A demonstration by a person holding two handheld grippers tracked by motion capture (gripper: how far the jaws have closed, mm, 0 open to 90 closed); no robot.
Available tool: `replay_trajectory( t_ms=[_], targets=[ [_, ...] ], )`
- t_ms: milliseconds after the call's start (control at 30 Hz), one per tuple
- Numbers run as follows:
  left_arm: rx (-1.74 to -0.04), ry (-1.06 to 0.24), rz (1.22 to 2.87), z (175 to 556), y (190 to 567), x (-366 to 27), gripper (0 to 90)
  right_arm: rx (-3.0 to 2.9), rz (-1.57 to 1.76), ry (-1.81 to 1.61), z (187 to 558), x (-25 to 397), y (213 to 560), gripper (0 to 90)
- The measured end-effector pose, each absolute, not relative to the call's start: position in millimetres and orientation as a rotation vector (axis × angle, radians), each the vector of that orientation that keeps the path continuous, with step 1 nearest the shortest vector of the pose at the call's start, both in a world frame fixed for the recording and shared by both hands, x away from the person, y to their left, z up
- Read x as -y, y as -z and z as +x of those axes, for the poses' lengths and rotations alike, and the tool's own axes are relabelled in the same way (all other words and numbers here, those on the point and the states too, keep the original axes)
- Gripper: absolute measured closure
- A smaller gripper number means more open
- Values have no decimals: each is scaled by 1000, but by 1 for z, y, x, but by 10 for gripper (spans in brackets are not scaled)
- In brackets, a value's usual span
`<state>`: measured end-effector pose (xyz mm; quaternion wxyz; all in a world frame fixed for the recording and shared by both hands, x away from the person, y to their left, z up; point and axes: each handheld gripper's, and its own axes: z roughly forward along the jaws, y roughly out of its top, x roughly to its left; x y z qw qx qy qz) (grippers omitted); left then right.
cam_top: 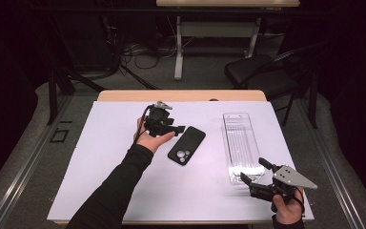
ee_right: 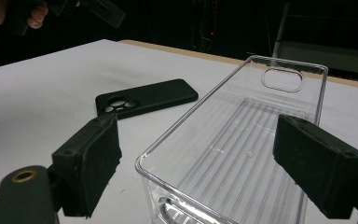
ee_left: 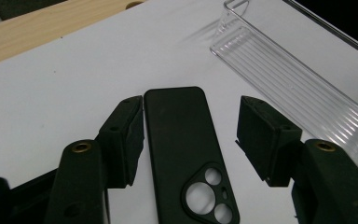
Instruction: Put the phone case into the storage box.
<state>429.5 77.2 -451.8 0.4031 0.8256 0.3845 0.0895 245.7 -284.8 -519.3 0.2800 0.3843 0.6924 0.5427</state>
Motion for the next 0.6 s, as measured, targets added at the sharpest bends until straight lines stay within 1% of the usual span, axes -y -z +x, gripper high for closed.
replay_trajectory(
  t_ms=[67, 167, 233, 433, 533, 600],
  targets=[
    [-976, -226, 2087, 436, 452, -74, 427, -1859, 1030, -1453, 246, 285, 519, 144],
    [-965, -204, 2090, 440, 452, -72, 467, -1858, 1030, -1456, 246, 285, 520, 144],
    [-946, -224, 2099, 446, 451, -68, 467, -1855, 1028, -1458, 246, 285, 520, 144],
    [-926, -217, 2121, 457, 452, -60, 471, -1857, 1031, -1456, 246, 285, 520, 143],
    [-930, -184, 2106, 464, 455, -54, 530, -1858, 1031, -1455, 247, 285, 521, 144],
    [-930, -191, 2105, 466, 456, -52, 540, -1857, 1032, -1457, 247, 285, 521, 143]
  ],
)
